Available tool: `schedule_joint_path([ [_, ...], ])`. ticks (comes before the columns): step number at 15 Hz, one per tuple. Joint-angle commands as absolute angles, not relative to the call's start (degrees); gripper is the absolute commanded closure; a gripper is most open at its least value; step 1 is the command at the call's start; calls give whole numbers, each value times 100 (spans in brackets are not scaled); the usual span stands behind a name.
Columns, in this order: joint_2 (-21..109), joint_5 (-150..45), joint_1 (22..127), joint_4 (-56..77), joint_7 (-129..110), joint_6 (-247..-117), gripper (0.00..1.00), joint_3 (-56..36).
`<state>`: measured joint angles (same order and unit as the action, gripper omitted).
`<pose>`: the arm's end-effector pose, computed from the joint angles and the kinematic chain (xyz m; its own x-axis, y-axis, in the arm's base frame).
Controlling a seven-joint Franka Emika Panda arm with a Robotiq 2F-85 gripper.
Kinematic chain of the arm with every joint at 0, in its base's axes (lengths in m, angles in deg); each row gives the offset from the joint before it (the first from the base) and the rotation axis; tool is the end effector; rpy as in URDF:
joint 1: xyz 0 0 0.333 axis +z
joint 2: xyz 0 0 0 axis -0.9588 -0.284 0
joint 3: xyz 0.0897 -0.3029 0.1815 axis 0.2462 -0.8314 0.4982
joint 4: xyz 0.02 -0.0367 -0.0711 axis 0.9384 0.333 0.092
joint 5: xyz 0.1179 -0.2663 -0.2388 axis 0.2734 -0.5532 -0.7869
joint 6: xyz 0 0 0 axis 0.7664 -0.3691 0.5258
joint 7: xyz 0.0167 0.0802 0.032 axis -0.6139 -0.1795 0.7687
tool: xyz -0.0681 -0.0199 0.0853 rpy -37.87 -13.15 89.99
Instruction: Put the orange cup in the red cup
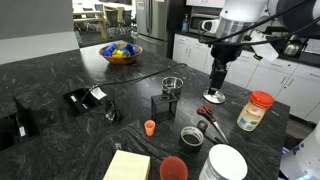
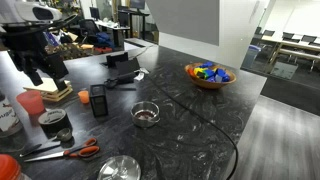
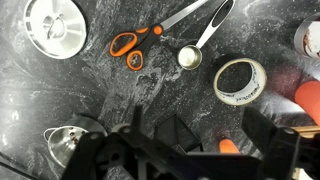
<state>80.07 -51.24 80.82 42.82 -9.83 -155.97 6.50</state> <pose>0.3964 0.1552 0.5780 0.9609 0.2717 0.0542 0.2660 -0.9594 0.0939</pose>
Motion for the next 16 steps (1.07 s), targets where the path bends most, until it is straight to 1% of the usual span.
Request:
schedule_joint_path([
  [1,7997,-5149,8157,4271,-960,-15587,0,588],
  [9,6989,-5024,8573,3825,-1222,-16570,0,777],
  [10,7185,-5098,8550,4034,-1008,-16502,0,766],
  [16,7123,-5102,8571,3990,-999,-16516,0,756],
])
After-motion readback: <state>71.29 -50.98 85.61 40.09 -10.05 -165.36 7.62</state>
